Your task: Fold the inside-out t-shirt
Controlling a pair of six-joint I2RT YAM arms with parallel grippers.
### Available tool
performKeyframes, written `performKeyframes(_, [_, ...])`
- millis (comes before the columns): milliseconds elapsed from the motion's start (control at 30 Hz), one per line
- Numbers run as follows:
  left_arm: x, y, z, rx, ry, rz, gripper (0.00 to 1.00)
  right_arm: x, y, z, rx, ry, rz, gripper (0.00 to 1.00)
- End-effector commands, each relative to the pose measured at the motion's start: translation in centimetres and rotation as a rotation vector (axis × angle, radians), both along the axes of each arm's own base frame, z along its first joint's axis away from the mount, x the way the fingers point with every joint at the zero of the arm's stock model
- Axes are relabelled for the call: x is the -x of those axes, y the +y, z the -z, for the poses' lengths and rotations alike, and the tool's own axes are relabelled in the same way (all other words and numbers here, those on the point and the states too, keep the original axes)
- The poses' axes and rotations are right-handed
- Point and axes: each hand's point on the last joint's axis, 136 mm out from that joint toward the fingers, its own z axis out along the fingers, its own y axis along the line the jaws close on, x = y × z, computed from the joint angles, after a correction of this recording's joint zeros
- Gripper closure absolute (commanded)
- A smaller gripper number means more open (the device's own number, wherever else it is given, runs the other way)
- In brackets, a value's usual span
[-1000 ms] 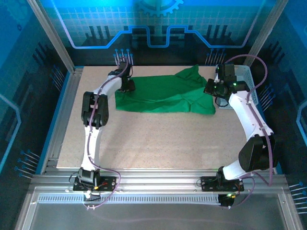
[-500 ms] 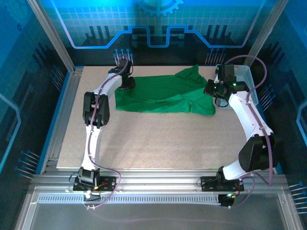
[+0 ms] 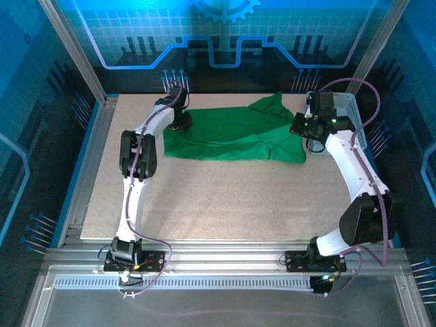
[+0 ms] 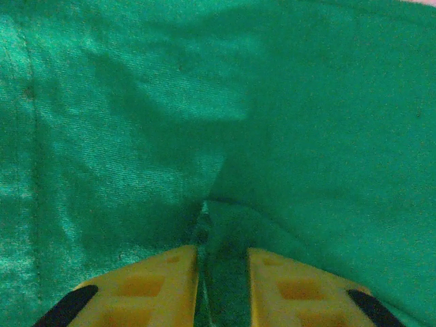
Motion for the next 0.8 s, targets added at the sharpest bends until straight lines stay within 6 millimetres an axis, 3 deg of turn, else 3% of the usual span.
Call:
performKeyframes(0, [0.0,0.1,-0.2,0.021,0.018,-0.009,0.81,0.5,-1.2,-0.8,0.027,-0.025,0.024,1.0])
performKeyframes(133, [0.1,0.4,-1.3,0.023,0.004,-0.018,0.99,0.6,-1.9,-1.1,0.028,-0.028,0.048,1.0])
performKeyframes(367, [2.4,0.3,-7.6,0.091,-0.061,-0.015,1.0,1.6,-3.0,-3.8,0.018,-0.082,0.07,1.0])
performKeyframes(567, [8.0,1.3,-14.0,0.148,-0.176,-0.065,1.0,3.6,-3.6,-5.6,-0.001,-0.124,0.09,1.0])
performKeyframes(767, [15.3,2.5,-18.2,0.277,-0.334,-0.142,1.0,7.3,-4.8,-6.8,-0.017,-0.163,0.135,1.0])
